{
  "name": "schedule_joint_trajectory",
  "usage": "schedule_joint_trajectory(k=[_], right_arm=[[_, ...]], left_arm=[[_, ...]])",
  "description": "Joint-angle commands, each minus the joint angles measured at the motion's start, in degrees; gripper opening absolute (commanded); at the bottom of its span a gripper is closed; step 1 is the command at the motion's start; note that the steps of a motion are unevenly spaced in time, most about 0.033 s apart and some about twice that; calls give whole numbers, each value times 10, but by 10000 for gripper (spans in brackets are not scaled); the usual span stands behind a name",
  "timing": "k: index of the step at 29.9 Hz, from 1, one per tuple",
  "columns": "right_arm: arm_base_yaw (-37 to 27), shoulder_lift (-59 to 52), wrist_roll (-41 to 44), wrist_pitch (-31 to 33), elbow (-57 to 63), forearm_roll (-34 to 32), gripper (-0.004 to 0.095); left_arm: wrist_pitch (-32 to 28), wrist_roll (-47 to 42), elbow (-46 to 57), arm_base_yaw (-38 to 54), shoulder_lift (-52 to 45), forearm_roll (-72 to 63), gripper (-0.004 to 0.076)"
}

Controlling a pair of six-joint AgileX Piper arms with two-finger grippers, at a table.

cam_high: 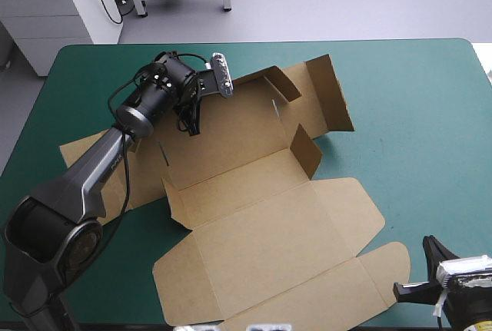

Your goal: Fold the box

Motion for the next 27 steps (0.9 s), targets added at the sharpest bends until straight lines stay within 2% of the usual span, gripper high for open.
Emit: schedule_joint_trajectory(k=[1,5,13,21,27], right_arm=[[1,8,-4,-44,-18,3,-14],[1,8,-4,-44,-18,3,-14],[1,8,-4,-44,-18,3,-14],[1,8,-4,-44,-18,3,-14],[1,8,-4,-44,-18,3,-14]], left_arm=[[-39,50,-19,-15,-28,10,-8],[-52,85,-19,-41,-28,24,-9],[-91,-9,4,-107,-34,122,-9],[-172,-138,142,-163,-106,275,-9],[-180,-257,254,-210,-166,363,-9]])
